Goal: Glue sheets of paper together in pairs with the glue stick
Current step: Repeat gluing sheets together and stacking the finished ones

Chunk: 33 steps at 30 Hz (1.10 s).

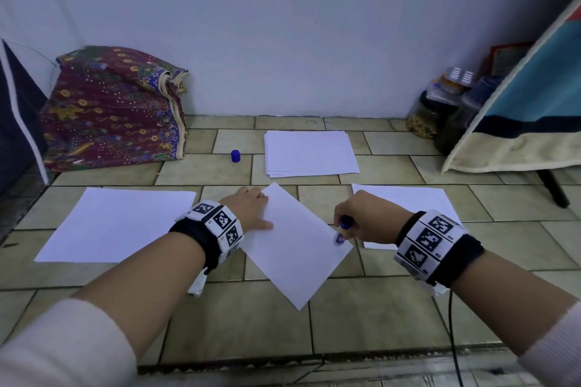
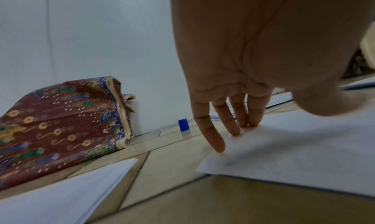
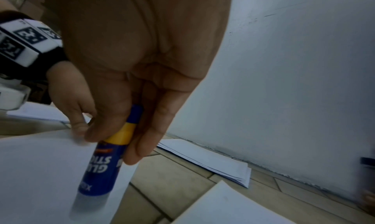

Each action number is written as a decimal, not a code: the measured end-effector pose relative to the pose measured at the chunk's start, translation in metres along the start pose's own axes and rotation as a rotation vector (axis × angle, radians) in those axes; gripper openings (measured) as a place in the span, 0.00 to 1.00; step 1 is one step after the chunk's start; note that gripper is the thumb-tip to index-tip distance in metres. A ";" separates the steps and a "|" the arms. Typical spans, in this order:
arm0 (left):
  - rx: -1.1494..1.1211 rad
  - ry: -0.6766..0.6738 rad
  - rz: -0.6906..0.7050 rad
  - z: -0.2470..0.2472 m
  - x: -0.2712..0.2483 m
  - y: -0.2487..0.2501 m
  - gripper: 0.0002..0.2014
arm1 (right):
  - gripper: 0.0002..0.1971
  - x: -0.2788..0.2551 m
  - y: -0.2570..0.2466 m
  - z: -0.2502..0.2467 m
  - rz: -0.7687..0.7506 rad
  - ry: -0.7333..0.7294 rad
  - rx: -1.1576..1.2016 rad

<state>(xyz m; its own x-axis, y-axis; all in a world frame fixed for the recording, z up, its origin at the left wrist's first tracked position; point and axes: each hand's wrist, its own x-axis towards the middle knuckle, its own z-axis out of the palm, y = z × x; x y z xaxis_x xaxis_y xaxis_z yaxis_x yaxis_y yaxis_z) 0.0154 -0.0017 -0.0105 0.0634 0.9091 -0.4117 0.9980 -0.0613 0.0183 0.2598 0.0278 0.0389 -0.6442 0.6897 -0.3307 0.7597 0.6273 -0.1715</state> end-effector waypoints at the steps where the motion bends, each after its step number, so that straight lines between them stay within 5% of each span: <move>1: -0.011 -0.009 0.006 0.000 0.000 -0.003 0.27 | 0.12 -0.002 0.002 -0.001 0.006 -0.009 -0.003; 6: -0.001 0.002 0.073 0.006 -0.003 -0.022 0.28 | 0.10 -0.004 0.021 -0.014 0.043 0.079 0.070; 11: -0.065 0.044 0.036 0.011 -0.011 -0.031 0.33 | 0.11 0.011 0.030 -0.022 0.129 0.524 0.919; 13: -0.036 0.066 0.009 0.016 -0.015 -0.030 0.36 | 0.11 0.021 0.017 -0.021 0.139 0.501 1.340; 16: 0.003 0.012 -0.007 0.025 -0.020 -0.029 0.46 | 0.07 0.040 -0.002 -0.018 0.192 0.317 1.551; 18: -0.052 -0.064 -0.024 0.029 -0.022 -0.031 0.52 | 0.09 0.057 -0.012 -0.011 0.204 0.230 1.534; 21: -0.122 -0.106 -0.003 0.028 -0.024 -0.037 0.36 | 0.12 0.080 -0.029 -0.005 0.128 0.173 1.481; 23: -0.120 -0.115 0.018 0.027 -0.023 -0.041 0.34 | 0.10 0.094 -0.043 -0.005 0.105 0.184 1.461; 28: -0.131 -0.109 0.018 0.040 -0.021 -0.047 0.55 | 0.14 0.136 -0.068 -0.008 0.205 0.307 0.990; 33: -0.117 -0.107 -0.008 0.044 -0.017 -0.047 0.36 | 0.19 0.163 -0.082 -0.010 0.194 0.372 0.684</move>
<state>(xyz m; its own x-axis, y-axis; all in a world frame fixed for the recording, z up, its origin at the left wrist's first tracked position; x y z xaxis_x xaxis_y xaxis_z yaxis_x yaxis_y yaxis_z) -0.0329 -0.0326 -0.0445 0.0606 0.8601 -0.5065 0.9930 -0.0002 0.1184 0.0917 0.0921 0.0080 -0.3912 0.9146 -0.1025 0.6696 0.2065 -0.7135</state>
